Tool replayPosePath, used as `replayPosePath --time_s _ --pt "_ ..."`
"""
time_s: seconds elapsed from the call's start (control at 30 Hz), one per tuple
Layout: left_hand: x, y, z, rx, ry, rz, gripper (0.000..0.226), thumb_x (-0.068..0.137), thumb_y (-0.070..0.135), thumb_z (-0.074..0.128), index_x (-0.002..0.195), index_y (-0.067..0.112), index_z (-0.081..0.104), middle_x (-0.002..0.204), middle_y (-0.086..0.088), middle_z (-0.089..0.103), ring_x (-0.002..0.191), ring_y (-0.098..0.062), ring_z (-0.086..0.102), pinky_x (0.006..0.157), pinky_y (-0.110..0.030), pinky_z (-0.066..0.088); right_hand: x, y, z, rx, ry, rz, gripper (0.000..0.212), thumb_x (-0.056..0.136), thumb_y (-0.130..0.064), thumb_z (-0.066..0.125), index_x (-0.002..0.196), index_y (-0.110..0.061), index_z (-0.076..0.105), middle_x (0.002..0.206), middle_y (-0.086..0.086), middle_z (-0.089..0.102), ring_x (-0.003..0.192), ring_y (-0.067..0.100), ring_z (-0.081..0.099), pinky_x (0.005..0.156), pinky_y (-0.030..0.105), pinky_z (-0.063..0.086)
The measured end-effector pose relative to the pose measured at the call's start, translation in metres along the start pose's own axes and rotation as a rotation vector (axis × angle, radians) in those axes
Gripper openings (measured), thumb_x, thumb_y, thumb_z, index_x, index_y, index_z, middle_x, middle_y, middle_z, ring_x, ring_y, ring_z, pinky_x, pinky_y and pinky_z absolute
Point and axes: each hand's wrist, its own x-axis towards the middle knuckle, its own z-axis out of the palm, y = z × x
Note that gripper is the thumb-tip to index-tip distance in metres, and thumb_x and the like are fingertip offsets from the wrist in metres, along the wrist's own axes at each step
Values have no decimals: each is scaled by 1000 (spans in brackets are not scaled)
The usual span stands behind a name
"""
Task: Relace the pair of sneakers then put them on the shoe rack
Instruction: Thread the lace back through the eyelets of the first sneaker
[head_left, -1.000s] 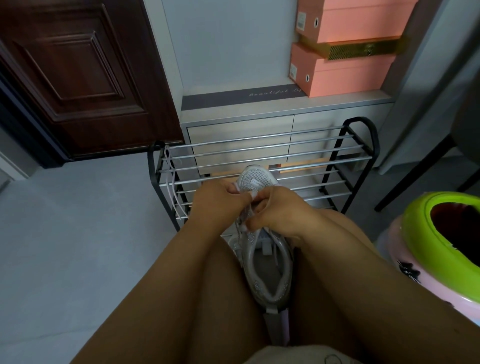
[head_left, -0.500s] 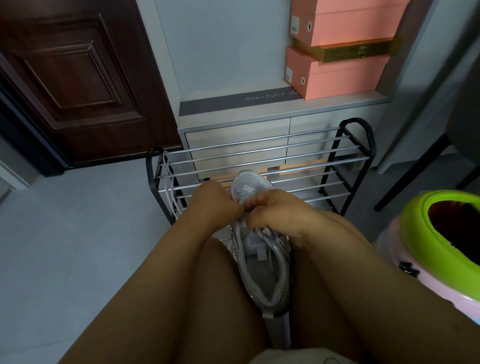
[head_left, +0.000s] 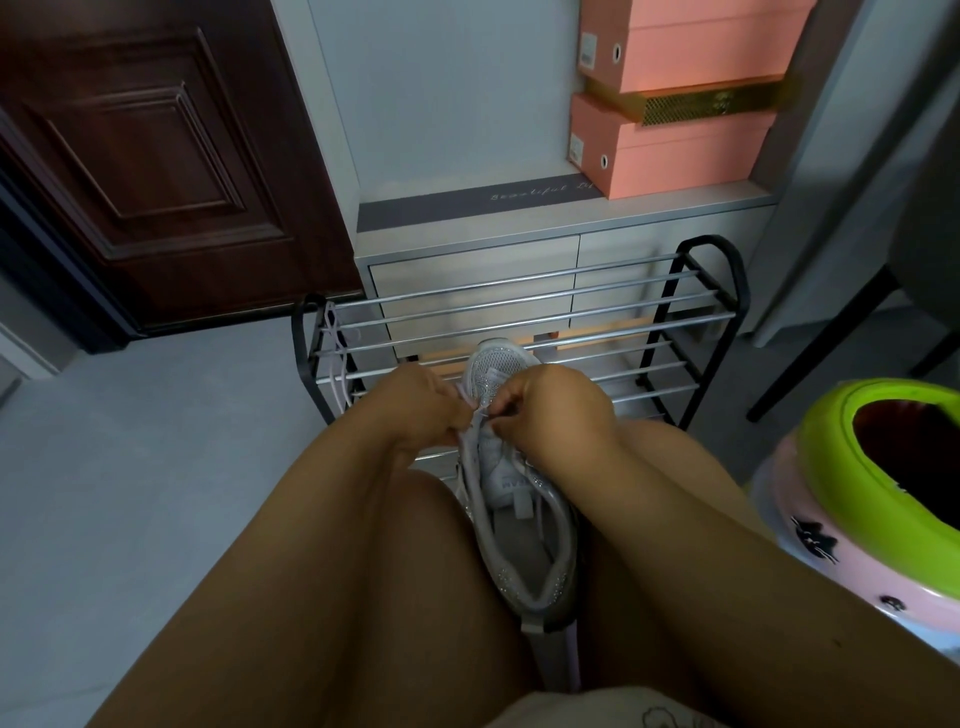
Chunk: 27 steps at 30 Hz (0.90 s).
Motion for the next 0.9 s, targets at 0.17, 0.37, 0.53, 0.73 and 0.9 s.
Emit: replayPosePath --time_s 0.17,0.37,0.53,0.73,0.9 --pt "1 0 0 -14 -20 -7 14 82 -14 57 76 -5 64 68 -9 59 42 -5 58 42 -12 47 8 -2 2 -227 17 -92 15 87 -34 59 94 -29 71 92 -5 68 91 19 64 79 24 42" --pt "1 -4 -3 -85 -33 -19 19 83 -15 56 72 -1 63 69 -10 61 44 -6 61 46 -16 52 3 3 22 -432 365 -250 20 48 -28 84 60 -26 68 61 -6 62 49 17 59 61 24 43" --pt "-1 0 1 74 32 37 9 79 -10 59 84 -13 66 65 -11 60 48 -11 59 42 -13 47 2 8 25 -342 400 -310 18 49 -32 82 59 -25 68 61 -4 62 47 21 57 57 27 43" --pt "-1 -1 -2 95 -42 90 20 80 -12 56 67 1 62 58 -4 57 45 -4 57 44 -11 47 5 9 23 -320 415 -345 13 52 -31 78 57 -24 67 60 -3 62 46 20 57 57 27 44" --pt "1 -4 -4 57 -80 127 22 81 -16 52 67 0 60 56 -3 56 41 1 55 45 -12 47 7 7 27 -360 425 -314 14 47 -27 77 54 -23 65 56 -3 60 43 21 55 56 23 40"
